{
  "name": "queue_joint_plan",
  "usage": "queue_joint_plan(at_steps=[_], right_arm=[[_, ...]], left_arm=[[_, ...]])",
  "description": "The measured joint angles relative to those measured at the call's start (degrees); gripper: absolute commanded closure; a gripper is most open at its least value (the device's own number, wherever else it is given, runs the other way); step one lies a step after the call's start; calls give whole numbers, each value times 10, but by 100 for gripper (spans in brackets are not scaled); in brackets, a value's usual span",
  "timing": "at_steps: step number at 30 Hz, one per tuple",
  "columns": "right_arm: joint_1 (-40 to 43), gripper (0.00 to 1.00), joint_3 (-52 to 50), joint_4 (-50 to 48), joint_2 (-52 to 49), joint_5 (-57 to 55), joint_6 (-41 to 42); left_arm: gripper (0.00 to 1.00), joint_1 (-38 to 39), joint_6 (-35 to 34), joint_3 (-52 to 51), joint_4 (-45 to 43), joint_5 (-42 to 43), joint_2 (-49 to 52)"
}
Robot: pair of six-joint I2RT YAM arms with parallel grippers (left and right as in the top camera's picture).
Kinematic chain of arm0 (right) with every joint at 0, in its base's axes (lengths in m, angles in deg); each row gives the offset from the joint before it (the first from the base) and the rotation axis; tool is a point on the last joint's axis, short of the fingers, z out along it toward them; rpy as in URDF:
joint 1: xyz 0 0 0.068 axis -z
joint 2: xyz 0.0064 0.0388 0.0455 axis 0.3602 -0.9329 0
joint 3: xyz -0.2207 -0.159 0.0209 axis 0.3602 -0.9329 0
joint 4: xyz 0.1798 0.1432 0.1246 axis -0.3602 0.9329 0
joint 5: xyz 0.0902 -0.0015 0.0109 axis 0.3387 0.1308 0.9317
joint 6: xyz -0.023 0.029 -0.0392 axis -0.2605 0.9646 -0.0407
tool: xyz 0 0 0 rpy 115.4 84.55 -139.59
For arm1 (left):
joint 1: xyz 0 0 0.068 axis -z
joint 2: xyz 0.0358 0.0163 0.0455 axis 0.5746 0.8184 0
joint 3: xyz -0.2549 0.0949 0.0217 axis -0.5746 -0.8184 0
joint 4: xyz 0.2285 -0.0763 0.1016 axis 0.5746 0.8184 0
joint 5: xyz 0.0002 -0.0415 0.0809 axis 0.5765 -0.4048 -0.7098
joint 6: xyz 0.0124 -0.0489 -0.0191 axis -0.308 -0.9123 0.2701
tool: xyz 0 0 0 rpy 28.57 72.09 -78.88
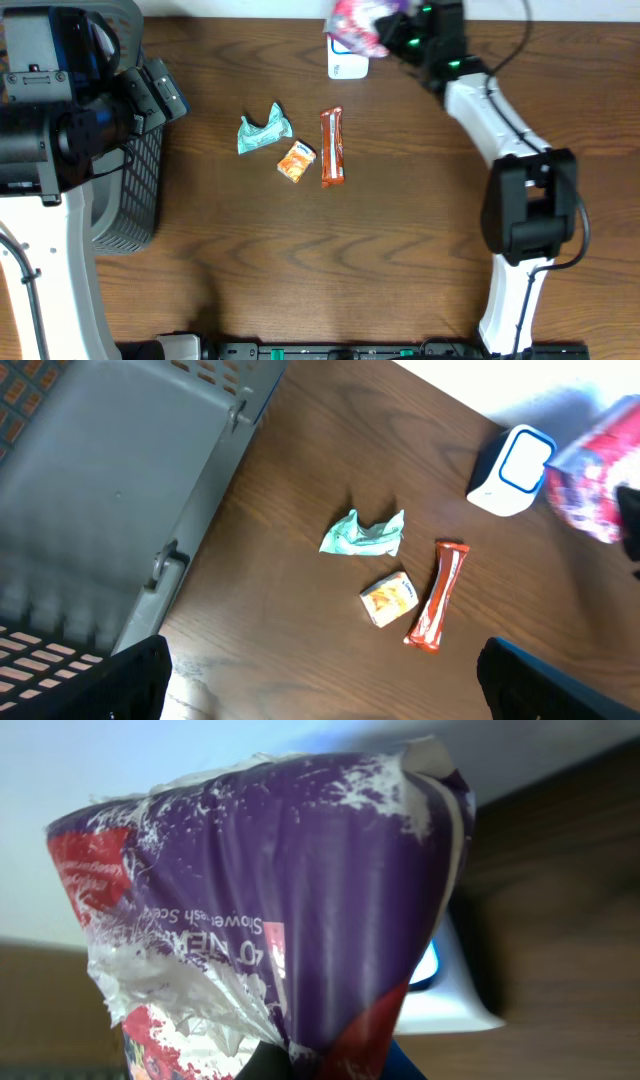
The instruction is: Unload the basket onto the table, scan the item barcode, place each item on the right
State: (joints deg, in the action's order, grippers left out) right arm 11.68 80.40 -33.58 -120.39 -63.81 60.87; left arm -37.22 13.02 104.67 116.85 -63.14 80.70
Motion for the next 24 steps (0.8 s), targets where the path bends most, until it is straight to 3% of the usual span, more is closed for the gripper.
queue_joint_plan(at_steps=[7,14,15,18,22,24], right_arm=[[188,99,1,108,2,24,98],[339,95,1,266,2,-46,186],[348,91,1,271,2,-63,192],[356,61,0,270,2,-111,202],[352,11,-3,223,2,-150,209],[349,3,-5,184,2,-151,189]], left_arm=[[2,0,0,0,0,0,0],[2,0,0,0,0,0,0],[2,0,0,0,0,0,0],[2,0,0,0,0,0,0],[2,0,0,0,0,0,0],[2,0,0,0,0,0,0]])
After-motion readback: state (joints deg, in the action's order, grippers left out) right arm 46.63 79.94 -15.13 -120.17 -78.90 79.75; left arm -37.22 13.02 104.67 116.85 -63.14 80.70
